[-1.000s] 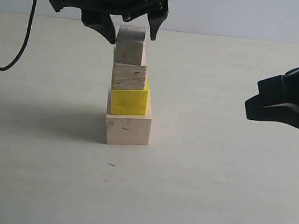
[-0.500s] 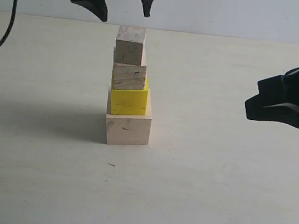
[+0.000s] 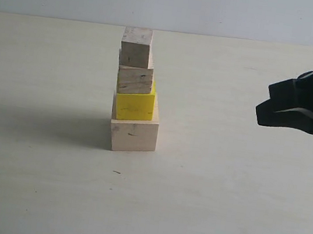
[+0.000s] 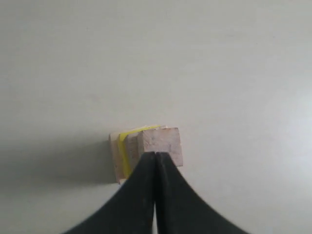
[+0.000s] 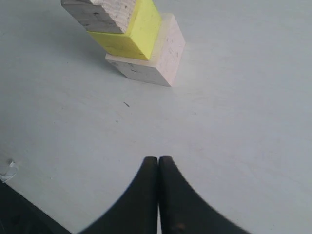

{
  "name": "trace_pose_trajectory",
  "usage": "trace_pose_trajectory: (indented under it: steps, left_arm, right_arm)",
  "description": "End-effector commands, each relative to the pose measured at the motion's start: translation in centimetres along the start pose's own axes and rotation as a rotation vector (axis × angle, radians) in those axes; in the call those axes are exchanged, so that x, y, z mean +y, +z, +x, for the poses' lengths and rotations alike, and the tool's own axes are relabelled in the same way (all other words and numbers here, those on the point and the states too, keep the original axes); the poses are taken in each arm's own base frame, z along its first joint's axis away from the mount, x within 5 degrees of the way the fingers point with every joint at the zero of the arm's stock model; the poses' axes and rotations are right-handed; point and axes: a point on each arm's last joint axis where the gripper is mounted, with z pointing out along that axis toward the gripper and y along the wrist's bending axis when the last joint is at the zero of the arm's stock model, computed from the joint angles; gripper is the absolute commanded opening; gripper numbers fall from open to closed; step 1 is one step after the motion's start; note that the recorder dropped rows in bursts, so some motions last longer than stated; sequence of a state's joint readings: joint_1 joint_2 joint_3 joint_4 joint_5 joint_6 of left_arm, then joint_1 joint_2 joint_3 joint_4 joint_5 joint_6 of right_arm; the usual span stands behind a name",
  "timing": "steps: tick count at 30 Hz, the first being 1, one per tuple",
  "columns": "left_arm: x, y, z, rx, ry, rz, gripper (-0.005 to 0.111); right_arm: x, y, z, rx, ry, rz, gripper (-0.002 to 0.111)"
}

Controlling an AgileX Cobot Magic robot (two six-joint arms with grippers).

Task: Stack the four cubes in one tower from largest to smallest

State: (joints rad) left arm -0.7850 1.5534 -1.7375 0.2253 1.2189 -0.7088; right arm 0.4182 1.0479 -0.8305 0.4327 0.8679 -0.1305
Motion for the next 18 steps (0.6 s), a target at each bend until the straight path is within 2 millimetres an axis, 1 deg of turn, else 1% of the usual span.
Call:
trace_pose_trajectory:
  steps: [1, 5, 9, 13, 18]
  left_arm:
    - [0.6, -0.2, 0.1, -0.028, 0.104, -0.047, 0.000]
    - [0.9, 1.7, 1.5, 0.056, 0.221, -0.071, 0.000]
    - [1.8, 3.6, 3.1, 0.135, 0.304, -0.112, 0.000]
    - [3.8, 4.0, 3.7, 0.168, 0.321, -0.145, 0.000]
    - [6.9, 3.9, 3.3, 0.152, 0.290, -0.122, 0.000]
  right_arm:
    - [-0.2, 0.5, -0.4, -0.019, 0.000, 0.008, 0.000]
    - [-0.6, 1.8, -0.8, 0.000, 0.033, 0.013, 0.000]
    - [-0.8, 3.6, -1.7, 0.049, 0.115, -0.012, 0.000]
    - [-0.6, 5.0, -3.2, 0.077, 0.172, -0.051, 0.000]
    - [0.2, 5.4, -6.5, 0.011, 0.212, -0.109, 0.000]
